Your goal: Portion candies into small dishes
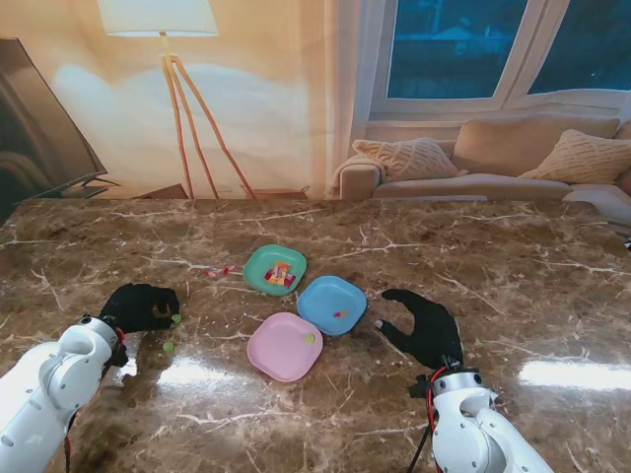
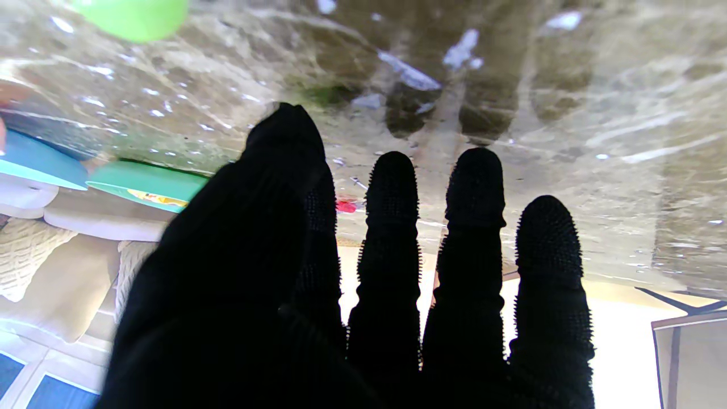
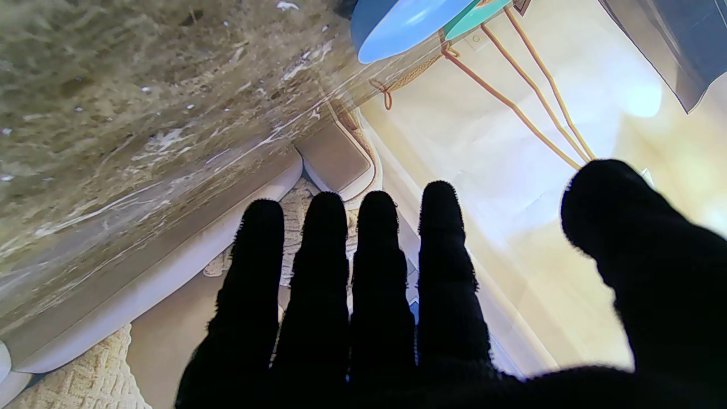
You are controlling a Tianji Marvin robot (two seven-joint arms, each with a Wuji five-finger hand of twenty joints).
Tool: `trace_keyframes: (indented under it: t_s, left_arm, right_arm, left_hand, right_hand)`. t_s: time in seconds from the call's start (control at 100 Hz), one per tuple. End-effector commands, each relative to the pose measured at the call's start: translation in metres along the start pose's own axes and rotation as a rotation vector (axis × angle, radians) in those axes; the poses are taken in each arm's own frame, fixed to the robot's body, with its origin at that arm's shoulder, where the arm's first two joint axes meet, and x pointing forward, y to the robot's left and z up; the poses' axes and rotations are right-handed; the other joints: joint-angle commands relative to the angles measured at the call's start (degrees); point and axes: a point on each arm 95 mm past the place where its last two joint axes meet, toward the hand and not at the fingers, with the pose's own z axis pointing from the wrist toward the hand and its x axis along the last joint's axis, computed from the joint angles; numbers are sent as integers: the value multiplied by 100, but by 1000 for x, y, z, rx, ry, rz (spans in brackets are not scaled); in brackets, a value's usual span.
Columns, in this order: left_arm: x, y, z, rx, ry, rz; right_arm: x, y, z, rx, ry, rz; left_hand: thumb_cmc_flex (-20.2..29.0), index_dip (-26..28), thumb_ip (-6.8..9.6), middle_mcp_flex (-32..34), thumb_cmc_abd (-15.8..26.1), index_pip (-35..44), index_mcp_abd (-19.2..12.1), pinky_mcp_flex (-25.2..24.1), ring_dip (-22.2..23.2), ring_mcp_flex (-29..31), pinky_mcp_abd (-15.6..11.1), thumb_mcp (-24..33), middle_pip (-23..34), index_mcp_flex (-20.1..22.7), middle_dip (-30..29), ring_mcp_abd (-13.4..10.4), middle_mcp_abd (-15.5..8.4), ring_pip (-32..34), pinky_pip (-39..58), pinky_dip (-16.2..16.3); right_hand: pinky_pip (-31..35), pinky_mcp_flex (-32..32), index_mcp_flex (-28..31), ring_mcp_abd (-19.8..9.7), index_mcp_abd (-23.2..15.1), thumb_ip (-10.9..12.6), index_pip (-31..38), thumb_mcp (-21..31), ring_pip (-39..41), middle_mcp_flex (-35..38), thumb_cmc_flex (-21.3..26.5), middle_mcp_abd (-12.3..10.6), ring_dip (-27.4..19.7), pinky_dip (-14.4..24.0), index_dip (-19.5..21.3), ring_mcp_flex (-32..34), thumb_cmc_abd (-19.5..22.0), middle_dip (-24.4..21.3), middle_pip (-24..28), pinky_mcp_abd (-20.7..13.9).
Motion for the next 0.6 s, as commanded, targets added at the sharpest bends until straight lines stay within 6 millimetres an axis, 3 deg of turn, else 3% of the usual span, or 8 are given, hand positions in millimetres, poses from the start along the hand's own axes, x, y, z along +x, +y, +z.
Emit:
trace_keyframes:
  t_s: [0.0, 0.32, 0.59]
  left_arm:
    - [11, 2, -1, 8, 14, -10]
    - [61, -37, 9, 145, 110, -22]
    - [116, -46, 27, 182, 216, -33]
  right_arm:
    - [-2, -5, -3, 17, -12, 5]
    - [-3, -5, -4, 7, -15, 13]
    - [-6, -4, -6, -4, -21, 20]
  left_hand:
    - [378, 60, 93, 267, 256, 457, -367, -50, -60, 143, 204, 101, -3, 215, 111, -69, -32, 87, 175, 147]
    - [376, 92, 95, 270, 306, 448, -350, -89, -63, 111, 200, 31, -36, 191, 133, -62, -57, 67, 157, 156]
    - [368, 121, 102, 263, 349, 417, -357, -166, -59, 75, 227, -51, -9, 191, 140, -39, -14, 50, 92, 153]
  right_hand:
    - [-128, -28, 5, 20, -143, 92, 0, 104, -13, 93, -154, -20, 92, 154, 54, -136, 63, 58, 33, -54]
    - [-128, -25, -1, 21, -149, 91, -3, 105, -15, 96, -149, -28, 90, 156, 52, -138, 59, 58, 33, -55]
    - [-129, -24, 5, 16, -142, 89, -1, 109, -12, 97, -144, -27, 91, 158, 52, -130, 57, 59, 32, -54]
